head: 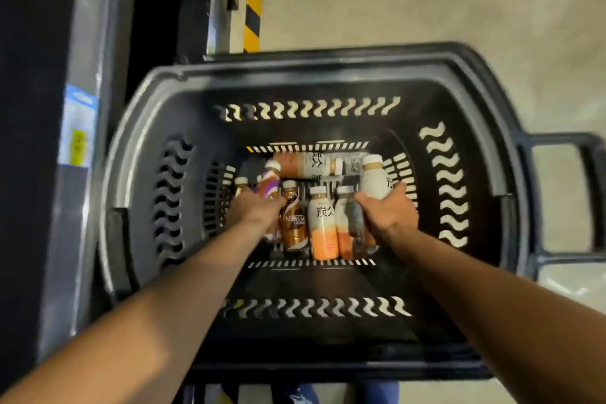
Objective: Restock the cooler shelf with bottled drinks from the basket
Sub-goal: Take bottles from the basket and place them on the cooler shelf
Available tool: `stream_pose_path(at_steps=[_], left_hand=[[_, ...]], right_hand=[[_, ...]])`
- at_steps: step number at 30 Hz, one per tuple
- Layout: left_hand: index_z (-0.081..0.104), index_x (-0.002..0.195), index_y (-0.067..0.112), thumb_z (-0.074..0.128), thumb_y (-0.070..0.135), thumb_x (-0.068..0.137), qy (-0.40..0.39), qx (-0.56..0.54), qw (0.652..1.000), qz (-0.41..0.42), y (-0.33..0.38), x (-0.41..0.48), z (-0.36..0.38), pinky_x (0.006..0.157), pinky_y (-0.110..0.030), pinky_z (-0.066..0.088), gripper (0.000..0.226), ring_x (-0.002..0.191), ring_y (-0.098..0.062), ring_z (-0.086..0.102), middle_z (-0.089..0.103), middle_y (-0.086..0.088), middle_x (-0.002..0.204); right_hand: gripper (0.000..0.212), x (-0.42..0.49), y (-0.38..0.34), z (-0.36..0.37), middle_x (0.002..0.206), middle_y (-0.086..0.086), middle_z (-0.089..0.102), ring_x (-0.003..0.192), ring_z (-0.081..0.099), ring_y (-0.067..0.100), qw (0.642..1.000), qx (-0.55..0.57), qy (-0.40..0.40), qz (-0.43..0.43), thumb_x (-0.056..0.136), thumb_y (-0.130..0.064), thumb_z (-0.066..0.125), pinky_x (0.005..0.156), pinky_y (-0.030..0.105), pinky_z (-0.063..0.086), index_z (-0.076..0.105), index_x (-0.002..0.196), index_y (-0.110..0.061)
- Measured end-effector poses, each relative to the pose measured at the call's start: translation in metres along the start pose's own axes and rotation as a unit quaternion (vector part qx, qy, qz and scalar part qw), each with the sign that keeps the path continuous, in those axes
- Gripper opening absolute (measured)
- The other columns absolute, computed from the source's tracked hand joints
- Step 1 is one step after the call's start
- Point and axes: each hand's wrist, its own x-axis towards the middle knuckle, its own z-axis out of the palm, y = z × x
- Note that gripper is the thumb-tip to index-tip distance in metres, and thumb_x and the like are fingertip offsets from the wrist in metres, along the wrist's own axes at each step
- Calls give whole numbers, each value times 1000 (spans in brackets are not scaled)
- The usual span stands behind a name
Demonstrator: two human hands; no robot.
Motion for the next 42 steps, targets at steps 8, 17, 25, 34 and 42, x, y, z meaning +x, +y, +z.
stream_pose_path(at_steps=[8,17,25,34,42], left_hand=[[65,116,13,77,40,80,-140,-247,958,34,50,-233,-136,86,-31,52,46,96,-24,67,71,-7,107],[66,99,18,77,34,80,-145,-349,919,111,72,-473,-315,86,-45,57,27,87,-26,70,73,-11,97],[66,100,20,77,43,70,-106,-415,882,195,65,-621,-406,85,-51,58,39,90,-33,71,73,-16,96],[65,98,18,76,35,83,22,-513,841,173,-8,-722,-446,69,-36,60,26,74,-22,72,73,-11,90],[65,102,13,79,42,73,166,-640,736,145,-108,-815,-467,78,-50,60,43,83,-36,72,72,-17,98]], right_hand=[[53,-190,-82,-159,99,0,63,88,61,19,992,89,-83,-19,77,-53,76,77,30,45,52,110,-19],[44,-409,-178,-343,99,5,74,80,73,17,969,217,-98,-64,77,-44,77,71,35,61,64,112,-21],[33,-546,-200,-432,97,3,75,72,73,10,929,313,-95,-176,87,-33,72,54,20,53,64,114,-17],[35,-636,-218,-459,97,2,76,86,74,23,901,235,-202,-305,78,-46,76,81,48,60,64,106,-29],[31,-745,-217,-450,92,7,73,75,70,18,823,145,-324,-443,78,-38,78,68,42,57,64,101,-24]])
